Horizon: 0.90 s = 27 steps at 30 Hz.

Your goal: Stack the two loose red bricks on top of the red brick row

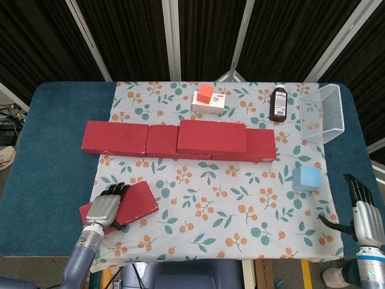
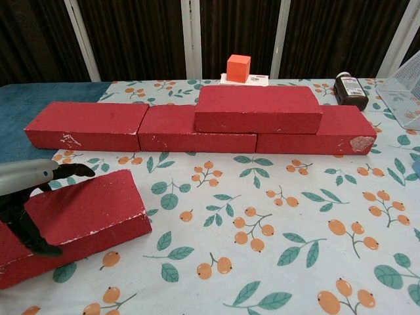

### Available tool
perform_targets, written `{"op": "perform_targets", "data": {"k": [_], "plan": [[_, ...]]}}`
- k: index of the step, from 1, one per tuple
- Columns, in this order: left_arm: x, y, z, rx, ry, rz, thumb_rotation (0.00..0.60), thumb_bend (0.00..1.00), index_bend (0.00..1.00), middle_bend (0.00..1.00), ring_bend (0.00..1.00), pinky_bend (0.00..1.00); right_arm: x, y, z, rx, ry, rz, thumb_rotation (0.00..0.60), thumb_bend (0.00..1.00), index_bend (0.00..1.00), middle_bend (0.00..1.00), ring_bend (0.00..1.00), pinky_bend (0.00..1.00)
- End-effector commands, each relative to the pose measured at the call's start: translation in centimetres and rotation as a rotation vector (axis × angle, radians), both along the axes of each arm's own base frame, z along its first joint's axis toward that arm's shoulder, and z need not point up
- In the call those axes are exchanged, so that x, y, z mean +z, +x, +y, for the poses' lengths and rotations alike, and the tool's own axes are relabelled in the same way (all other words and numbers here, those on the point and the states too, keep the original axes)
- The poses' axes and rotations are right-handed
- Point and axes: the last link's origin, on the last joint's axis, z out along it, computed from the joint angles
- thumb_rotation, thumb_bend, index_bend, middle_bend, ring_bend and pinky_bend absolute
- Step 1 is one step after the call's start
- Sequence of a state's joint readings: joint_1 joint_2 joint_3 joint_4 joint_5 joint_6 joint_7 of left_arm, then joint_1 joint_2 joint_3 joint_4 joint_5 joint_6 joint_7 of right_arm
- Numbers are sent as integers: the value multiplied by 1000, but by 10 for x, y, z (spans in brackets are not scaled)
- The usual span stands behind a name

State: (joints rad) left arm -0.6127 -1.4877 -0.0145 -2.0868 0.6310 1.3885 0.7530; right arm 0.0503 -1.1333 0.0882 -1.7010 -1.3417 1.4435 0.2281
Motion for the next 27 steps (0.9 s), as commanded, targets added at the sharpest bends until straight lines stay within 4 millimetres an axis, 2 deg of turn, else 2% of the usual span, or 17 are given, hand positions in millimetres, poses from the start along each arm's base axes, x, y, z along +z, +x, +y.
{"op": "perform_targets", "data": {"k": [1, 16, 24, 27], "plan": [[1, 0, 1, 6, 7, -17, 600, 0, 0, 0, 0, 150, -1, 0, 0, 0, 4, 1, 600, 119, 0, 54, 0, 0], [-2, -5, 1, 1, -18, 23, 600, 0, 4, 62, 1, 158, -1, 0, -1, -15, 2, 2, 600, 119, 0, 54, 0, 0], [-5, -5, 0, -8, -18, 35, 600, 1, 104, 138, 69, 246, -1, 0, -1, -14, 5, 0, 600, 119, 0, 54, 0, 0], [-5, -5, 1, -13, -6, 43, 600, 29, 146, 164, 104, 276, -1, -1, -1, -16, 4, -2, 600, 119, 0, 54, 0, 0]]}}
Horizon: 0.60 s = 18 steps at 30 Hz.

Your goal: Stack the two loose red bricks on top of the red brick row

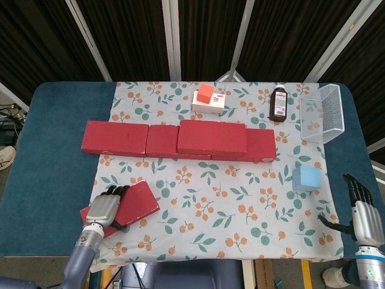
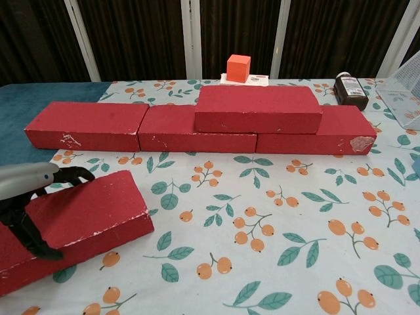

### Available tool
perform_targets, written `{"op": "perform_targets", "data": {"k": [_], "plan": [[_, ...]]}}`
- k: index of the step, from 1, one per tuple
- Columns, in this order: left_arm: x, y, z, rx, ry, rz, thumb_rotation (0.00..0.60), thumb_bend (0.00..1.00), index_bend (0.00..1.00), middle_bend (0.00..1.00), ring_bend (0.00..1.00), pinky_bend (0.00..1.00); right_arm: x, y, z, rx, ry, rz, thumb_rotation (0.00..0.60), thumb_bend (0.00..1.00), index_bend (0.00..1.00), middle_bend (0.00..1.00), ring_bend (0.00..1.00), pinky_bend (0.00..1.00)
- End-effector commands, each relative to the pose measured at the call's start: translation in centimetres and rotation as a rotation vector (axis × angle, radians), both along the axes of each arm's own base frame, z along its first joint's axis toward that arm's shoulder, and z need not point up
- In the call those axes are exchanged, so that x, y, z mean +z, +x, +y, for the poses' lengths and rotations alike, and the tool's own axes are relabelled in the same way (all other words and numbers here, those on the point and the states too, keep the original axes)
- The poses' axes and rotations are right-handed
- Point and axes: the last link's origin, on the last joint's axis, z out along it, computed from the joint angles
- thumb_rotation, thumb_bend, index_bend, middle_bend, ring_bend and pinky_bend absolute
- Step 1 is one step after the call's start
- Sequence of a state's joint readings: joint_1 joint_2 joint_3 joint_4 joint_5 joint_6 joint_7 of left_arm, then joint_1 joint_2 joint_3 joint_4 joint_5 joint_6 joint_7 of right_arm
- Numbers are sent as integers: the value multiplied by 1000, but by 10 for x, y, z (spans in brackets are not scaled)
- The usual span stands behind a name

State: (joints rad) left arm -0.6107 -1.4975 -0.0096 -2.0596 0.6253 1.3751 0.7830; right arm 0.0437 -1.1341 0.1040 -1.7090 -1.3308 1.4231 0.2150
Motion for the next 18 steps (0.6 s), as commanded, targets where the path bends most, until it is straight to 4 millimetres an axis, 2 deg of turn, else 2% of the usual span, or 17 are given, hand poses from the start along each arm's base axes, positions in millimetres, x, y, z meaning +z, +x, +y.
{"op": "perform_targets", "data": {"k": [1, 4, 10, 14, 18], "plan": [[0, 0, 0, -6, 12, 5, 600, 43, 159, 172, 112, 283, 0, 0, 0, -1, -1, -1, 600, 119, 0, 54, 0, 0], [0, 0, 1, -16, 32, 10, 600, 77, 226, 220, 136, 304, 0, 0, 0, 0, 2, -2, 600, 119, 0, 54, 0, 0], [4, 1, 4, -22, 73, -5, 600, 78, 332, 328, 205, 332, 0, -1, 0, -1, 1, -2, 600, 119, 0, 54, 0, 0], [18, 3, 11, -36, 109, -16, 600, 77, 354, 366, 241, 350, 0, -2, -1, -9, -1, -1, 600, 119, 0, 54, 0, 0], [35, 10, 28, -78, 107, 2, 600, 82, 339, 369, 244, 352, -1, -3, -2, -21, 1, 8, 600, 119, 0, 54, 0, 0]]}}
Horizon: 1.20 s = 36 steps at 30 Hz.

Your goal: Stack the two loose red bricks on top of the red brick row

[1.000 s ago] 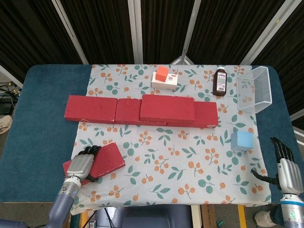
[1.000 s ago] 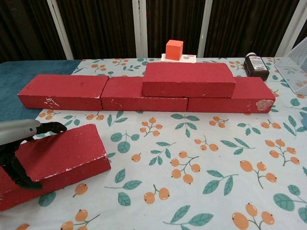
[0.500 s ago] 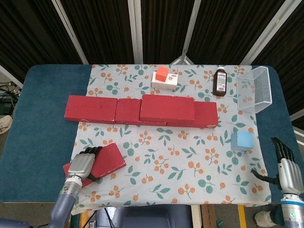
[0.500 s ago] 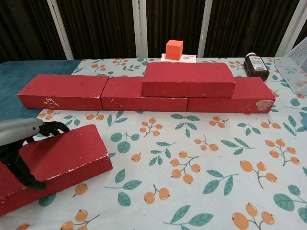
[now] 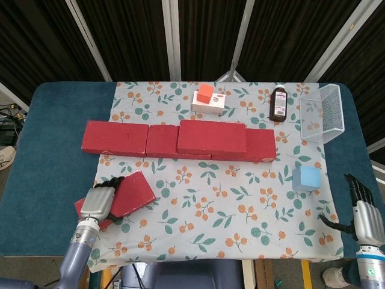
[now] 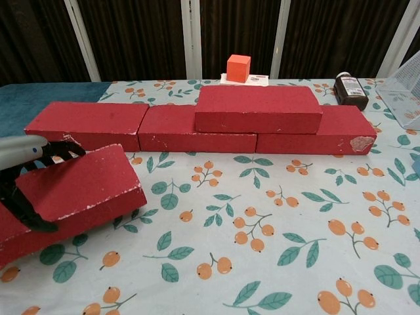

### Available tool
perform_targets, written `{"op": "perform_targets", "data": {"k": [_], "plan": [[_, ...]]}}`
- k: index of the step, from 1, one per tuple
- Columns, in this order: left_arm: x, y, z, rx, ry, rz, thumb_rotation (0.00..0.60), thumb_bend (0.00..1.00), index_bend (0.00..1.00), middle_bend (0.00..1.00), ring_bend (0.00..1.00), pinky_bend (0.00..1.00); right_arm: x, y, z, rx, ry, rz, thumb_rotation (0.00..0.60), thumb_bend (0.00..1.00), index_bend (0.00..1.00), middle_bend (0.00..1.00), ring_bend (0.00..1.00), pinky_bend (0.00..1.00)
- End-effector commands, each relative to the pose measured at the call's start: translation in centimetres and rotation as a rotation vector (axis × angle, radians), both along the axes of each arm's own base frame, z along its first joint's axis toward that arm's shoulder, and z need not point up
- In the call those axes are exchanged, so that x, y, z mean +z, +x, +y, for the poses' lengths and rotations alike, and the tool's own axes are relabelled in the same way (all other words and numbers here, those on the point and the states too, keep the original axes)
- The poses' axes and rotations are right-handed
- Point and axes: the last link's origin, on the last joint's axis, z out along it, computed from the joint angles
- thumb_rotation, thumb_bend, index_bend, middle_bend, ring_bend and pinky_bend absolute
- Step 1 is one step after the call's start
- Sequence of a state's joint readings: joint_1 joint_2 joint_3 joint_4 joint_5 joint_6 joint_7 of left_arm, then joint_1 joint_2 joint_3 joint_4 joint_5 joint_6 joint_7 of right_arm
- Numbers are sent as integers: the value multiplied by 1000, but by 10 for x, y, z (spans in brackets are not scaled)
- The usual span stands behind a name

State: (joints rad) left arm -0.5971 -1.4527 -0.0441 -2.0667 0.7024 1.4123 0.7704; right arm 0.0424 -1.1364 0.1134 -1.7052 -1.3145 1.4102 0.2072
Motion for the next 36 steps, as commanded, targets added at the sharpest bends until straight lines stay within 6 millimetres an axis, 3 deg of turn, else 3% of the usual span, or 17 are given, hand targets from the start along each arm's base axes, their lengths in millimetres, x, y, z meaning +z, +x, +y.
{"op": "perform_targets", "data": {"k": [1, 5, 12, 15, 24, 30, 36], "plan": [[17, 11, 19, -39, -20, 3, 600, 84, 339, 370, 244, 351, -1, -1, -1, -7, 0, 6, 600, 119, 0, 54, 0, 0], [39, 29, 50, -104, -71, 3, 600, 95, 345, 360, 245, 335, -2, -3, -3, -24, -3, 21, 600, 118, 0, 54, 0, 0], [94, 78, 129, -226, -197, 30, 600, 101, 370, 336, 240, 314, -8, -11, -10, -89, -5, 63, 600, 119, 0, 54, 0, 0], [102, 89, 154, -277, -211, 84, 600, 102, 383, 333, 235, 291, -10, -13, -13, -113, -2, 78, 600, 119, 0, 54, 0, 0], [84, 93, 215, -317, -186, 157, 600, 101, 387, 331, 235, 284, -13, -18, -17, -168, -14, 111, 600, 119, 0, 54, 0, 0], [71, 83, 238, -329, -163, 168, 600, 101, 389, 327, 235, 284, -14, -20, -18, -192, -14, 125, 600, 119, 0, 54, 0, 0], [62, 77, 247, -355, -145, 162, 600, 101, 390, 331, 235, 284, -16, -21, -18, -206, -17, 148, 600, 118, 0, 54, 0, 0]]}}
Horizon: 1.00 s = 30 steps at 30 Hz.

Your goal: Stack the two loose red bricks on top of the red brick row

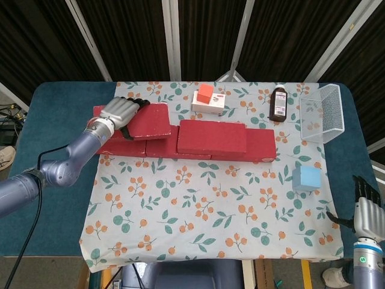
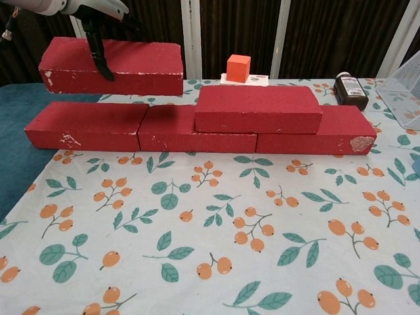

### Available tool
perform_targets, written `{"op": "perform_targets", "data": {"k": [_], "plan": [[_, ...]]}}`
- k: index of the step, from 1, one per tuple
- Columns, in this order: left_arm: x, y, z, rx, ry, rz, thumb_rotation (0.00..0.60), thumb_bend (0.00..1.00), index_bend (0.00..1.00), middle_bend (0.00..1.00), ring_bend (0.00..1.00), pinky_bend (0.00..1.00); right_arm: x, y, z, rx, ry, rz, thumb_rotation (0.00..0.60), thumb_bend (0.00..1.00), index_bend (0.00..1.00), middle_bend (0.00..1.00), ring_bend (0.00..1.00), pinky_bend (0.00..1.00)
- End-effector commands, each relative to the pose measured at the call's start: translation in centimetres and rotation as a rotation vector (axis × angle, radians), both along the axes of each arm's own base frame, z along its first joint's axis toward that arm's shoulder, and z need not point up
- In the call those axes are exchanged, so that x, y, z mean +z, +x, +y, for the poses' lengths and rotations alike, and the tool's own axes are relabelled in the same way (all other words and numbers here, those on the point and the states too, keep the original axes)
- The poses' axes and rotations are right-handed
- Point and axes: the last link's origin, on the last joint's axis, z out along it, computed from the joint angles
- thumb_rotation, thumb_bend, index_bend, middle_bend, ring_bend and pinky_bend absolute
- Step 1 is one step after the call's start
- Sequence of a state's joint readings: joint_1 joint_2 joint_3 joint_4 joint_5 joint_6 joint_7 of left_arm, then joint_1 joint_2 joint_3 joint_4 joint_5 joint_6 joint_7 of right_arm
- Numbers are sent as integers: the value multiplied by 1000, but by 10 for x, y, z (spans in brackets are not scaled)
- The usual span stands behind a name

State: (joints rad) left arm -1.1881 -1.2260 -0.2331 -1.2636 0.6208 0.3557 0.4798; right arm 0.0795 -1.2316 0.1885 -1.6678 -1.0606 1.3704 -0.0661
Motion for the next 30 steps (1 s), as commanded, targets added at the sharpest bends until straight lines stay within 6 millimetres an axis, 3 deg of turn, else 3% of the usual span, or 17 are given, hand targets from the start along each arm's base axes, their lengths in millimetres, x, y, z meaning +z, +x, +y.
{"op": "perform_targets", "data": {"k": [1, 16, 30], "plan": [[-13, -6, 3, -8, -12, -19, 600, 101, 390, 331, 235, 284, 0, 0, 0, -4, -3, 5, 600, 118, 0, 54, 0, 0], [-23, -37, 5, -19, 24, -88, 600, 67, 393, 328, 235, 294, -5, 0, -4, -16, 4, 20, 600, 118, 0, 54, 1, 0], [-35, -33, 1, -104, -30, -97, 600, 33, 393, 325, 235, 300, -6, -3, -5, -46, -1, 47, 600, 119, 0, 54, 12, 0]]}}
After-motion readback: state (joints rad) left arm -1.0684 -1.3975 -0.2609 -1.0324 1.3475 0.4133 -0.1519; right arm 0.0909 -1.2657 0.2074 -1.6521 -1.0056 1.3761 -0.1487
